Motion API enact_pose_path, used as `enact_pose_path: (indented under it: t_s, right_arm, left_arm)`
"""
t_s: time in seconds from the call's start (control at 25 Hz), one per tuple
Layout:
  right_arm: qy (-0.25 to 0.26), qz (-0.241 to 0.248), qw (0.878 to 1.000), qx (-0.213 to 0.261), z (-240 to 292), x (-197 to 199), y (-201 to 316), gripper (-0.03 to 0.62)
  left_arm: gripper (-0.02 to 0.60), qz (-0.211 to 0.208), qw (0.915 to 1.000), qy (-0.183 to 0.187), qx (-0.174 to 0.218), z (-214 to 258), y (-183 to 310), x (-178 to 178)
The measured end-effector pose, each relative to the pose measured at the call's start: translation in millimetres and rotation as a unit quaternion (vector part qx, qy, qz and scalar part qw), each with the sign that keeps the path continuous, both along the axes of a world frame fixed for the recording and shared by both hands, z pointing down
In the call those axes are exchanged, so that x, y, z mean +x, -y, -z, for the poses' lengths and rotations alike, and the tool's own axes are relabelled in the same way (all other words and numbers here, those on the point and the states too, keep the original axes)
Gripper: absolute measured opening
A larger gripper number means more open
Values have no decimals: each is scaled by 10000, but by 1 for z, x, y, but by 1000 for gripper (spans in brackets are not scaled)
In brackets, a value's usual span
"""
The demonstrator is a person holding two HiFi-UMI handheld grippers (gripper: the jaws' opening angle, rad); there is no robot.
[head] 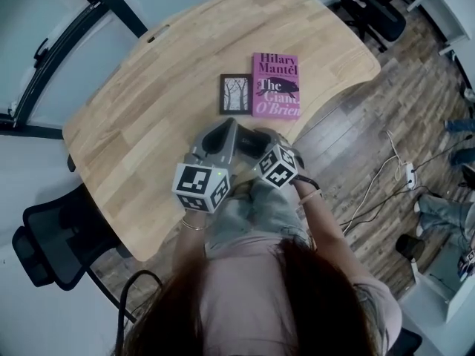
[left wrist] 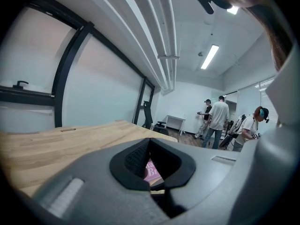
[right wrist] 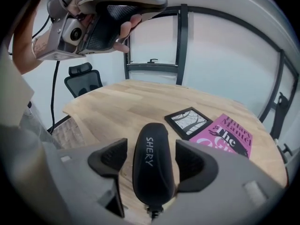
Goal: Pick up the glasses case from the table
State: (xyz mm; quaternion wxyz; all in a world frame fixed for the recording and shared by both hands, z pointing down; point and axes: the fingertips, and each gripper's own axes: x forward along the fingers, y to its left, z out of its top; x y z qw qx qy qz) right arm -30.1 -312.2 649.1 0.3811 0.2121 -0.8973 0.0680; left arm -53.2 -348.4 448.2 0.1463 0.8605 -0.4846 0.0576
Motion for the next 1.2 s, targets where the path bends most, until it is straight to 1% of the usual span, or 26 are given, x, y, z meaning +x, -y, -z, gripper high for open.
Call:
enact_pose_path:
  t_s: [0.28, 0.64, 0.92, 1.04, 1.2]
  right_arm:
    - [-226, 159, 9995, -176, -19, -1, 0, 323]
    - [-577, 294, 9970, -425, -40, 2, 3, 347]
    - [-648, 309, 9949, -702, -54, -1, -2, 352]
    - [-791, 340, 9938, -699, -62, -1, -4, 352]
    - [-695, 272, 9950, -660, -62, -1, -2, 351]
  left_arm:
    - [6, 18, 9999, -1, -139, -11, 1, -1]
    - [6, 184, 9995, -75, -230, -18, 1, -7]
    - [6, 294, 9991, -66, -292, -22, -1, -16]
    - [6, 328, 9989, -64, -313, -23, -2, -20]
    - [6, 348, 9989, -66, -323, -24, -3, -25]
